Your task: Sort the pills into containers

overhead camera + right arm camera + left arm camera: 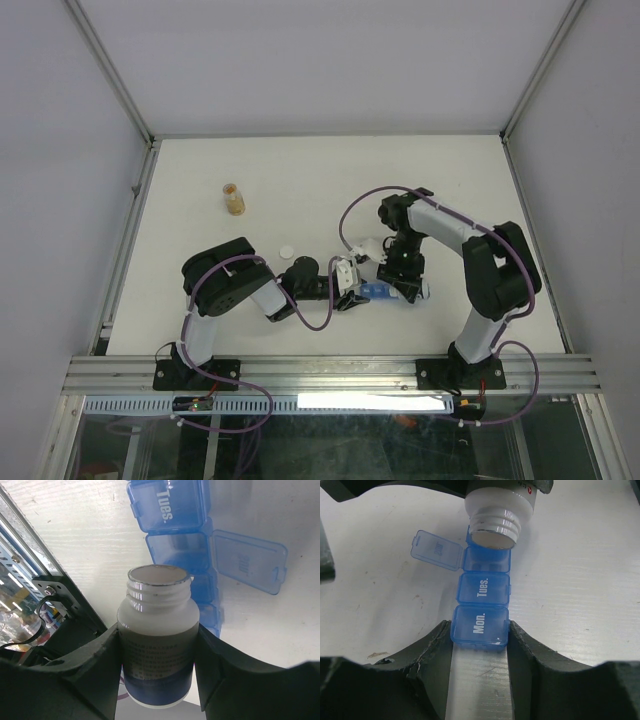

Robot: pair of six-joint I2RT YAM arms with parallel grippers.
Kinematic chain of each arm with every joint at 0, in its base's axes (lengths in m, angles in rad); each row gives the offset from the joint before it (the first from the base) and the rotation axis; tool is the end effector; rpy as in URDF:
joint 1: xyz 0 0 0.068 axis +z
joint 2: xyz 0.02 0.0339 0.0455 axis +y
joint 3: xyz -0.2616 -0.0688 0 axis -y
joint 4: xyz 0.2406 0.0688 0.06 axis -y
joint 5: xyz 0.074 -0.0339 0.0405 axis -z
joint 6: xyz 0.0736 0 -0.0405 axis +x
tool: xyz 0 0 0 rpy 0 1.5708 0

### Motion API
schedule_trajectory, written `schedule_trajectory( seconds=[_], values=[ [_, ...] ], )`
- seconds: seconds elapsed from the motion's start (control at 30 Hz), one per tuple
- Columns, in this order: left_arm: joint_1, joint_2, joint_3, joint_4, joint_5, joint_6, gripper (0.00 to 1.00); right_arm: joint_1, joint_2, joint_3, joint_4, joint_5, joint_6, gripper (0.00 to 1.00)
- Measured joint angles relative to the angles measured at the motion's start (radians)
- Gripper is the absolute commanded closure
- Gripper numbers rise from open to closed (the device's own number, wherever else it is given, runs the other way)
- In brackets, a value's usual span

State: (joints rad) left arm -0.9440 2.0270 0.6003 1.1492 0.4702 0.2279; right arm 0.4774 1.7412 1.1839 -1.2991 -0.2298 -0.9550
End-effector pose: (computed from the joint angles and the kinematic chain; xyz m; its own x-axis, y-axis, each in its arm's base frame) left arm 0.1862 -0.3139 0.0806 0.0643 0.2546 -0.9649 0.9886 0.1155 0.0964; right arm 0.2226 0.1340 0.1552 -0.1736 -0.9847 -0.0157 -0.9212 0.1567 0.3562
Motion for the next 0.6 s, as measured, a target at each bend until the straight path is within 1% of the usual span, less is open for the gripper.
schedule_trajectory(
  seconds=[0.6],
  values=[
    [0.0, 0.0, 0.0, 0.0, 0.0, 0.0, 0.59, 0.02, 0.029, 0.026, -0.016, 0.026, 0.023, 1.0]
  ],
)
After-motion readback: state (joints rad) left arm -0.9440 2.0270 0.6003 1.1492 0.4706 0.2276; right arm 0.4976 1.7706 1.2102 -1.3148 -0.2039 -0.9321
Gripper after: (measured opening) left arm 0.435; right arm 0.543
